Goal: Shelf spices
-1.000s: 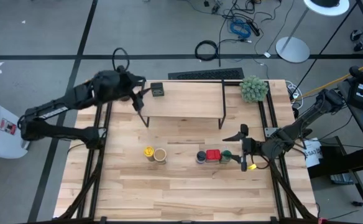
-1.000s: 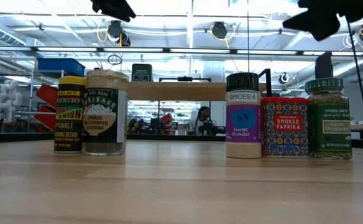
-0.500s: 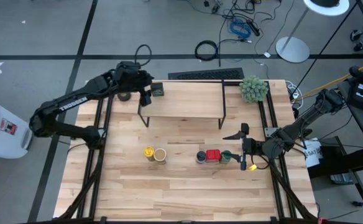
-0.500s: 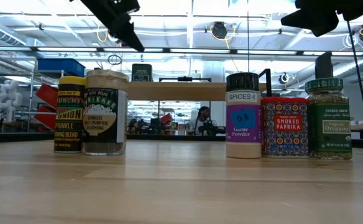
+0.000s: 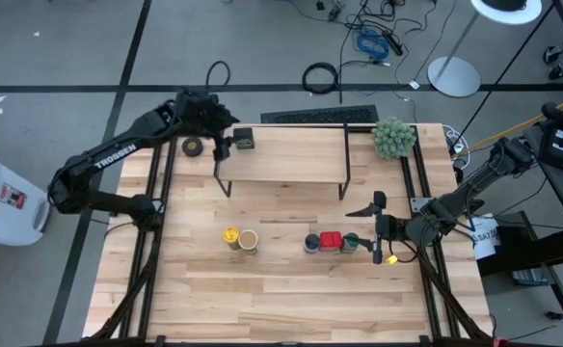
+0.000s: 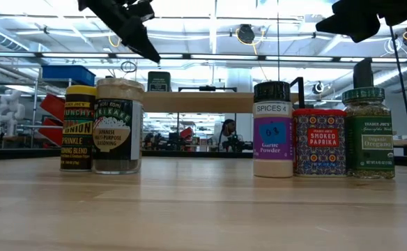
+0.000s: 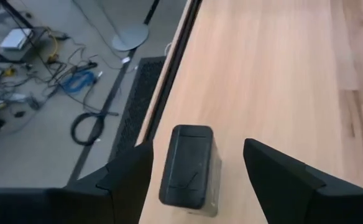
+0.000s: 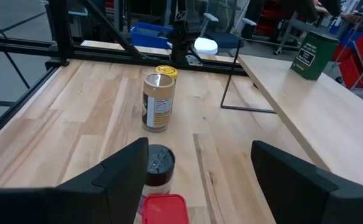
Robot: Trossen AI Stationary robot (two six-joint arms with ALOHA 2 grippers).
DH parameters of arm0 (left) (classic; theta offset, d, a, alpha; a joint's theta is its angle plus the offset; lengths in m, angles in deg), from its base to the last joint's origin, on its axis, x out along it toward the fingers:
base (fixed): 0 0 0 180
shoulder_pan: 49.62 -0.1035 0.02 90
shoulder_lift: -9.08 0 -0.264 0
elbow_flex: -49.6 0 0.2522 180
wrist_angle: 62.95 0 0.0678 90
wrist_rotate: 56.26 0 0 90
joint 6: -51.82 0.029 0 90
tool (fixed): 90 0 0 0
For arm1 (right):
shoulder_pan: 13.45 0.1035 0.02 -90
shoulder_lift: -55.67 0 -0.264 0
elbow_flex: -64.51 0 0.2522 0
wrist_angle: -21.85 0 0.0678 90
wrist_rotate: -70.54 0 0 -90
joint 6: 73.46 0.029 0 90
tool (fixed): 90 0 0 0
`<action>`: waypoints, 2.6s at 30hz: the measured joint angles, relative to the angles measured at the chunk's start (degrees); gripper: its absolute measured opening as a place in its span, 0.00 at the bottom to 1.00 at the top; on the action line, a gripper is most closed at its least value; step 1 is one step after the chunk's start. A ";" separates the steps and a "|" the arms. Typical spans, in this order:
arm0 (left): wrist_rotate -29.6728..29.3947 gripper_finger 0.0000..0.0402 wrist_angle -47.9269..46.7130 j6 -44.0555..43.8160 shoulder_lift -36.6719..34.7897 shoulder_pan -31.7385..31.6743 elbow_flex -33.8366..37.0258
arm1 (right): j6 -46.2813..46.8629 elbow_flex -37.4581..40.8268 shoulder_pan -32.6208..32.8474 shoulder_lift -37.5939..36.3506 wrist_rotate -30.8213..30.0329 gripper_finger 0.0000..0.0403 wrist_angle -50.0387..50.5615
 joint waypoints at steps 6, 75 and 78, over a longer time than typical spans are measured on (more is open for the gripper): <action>0.22 0.82 0.34 0.91 0.12 -0.61 0.00 | 0.02 0.00 0.00 0.00 0.01 0.68 -0.02; 4.42 0.81 -1.48 0.68 5.99 -2.82 0.02 | 0.04 0.00 0.00 0.00 0.13 0.68 -0.11; 4.42 0.81 -1.96 0.68 5.99 -2.82 0.02 | 0.04 0.00 0.02 0.00 0.15 0.68 -0.13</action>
